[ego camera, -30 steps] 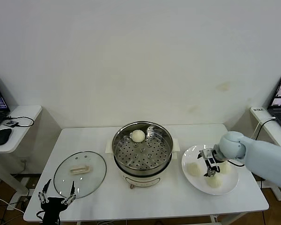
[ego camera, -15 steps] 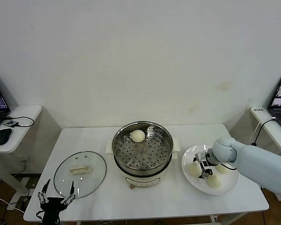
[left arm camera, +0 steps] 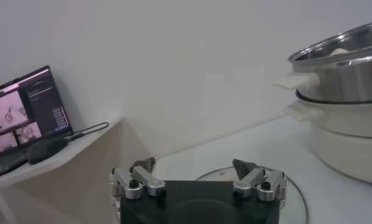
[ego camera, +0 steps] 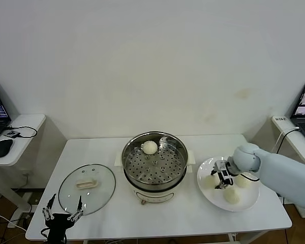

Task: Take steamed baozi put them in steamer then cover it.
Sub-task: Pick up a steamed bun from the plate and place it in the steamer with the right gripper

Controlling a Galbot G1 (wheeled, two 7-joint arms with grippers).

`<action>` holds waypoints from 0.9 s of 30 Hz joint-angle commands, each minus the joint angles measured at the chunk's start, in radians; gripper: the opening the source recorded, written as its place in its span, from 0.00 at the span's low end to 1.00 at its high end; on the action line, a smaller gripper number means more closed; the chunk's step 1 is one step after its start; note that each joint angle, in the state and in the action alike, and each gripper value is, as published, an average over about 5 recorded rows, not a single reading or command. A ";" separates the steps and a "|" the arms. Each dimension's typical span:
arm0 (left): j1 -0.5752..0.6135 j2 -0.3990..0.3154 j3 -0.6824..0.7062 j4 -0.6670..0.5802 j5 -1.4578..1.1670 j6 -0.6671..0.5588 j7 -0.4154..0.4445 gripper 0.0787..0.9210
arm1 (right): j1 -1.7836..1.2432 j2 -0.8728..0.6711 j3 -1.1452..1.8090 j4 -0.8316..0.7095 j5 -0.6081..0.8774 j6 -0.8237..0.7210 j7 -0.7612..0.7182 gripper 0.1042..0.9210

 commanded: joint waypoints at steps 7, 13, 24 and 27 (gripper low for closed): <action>-0.007 0.012 0.015 -0.016 0.001 0.002 0.002 0.88 | 0.470 -0.137 -0.188 0.183 0.249 -0.039 -0.061 0.62; -0.008 0.014 0.017 -0.020 0.000 0.002 0.001 0.88 | 0.694 0.007 -0.334 0.198 0.406 -0.111 -0.013 0.63; -0.008 0.001 0.007 -0.023 0.000 0.000 -0.003 0.88 | 0.648 0.405 -0.368 0.087 0.577 -0.277 0.119 0.64; -0.005 -0.002 -0.002 -0.026 0.000 0.000 -0.004 0.88 | 0.592 0.502 -0.364 0.023 0.582 -0.308 0.139 0.64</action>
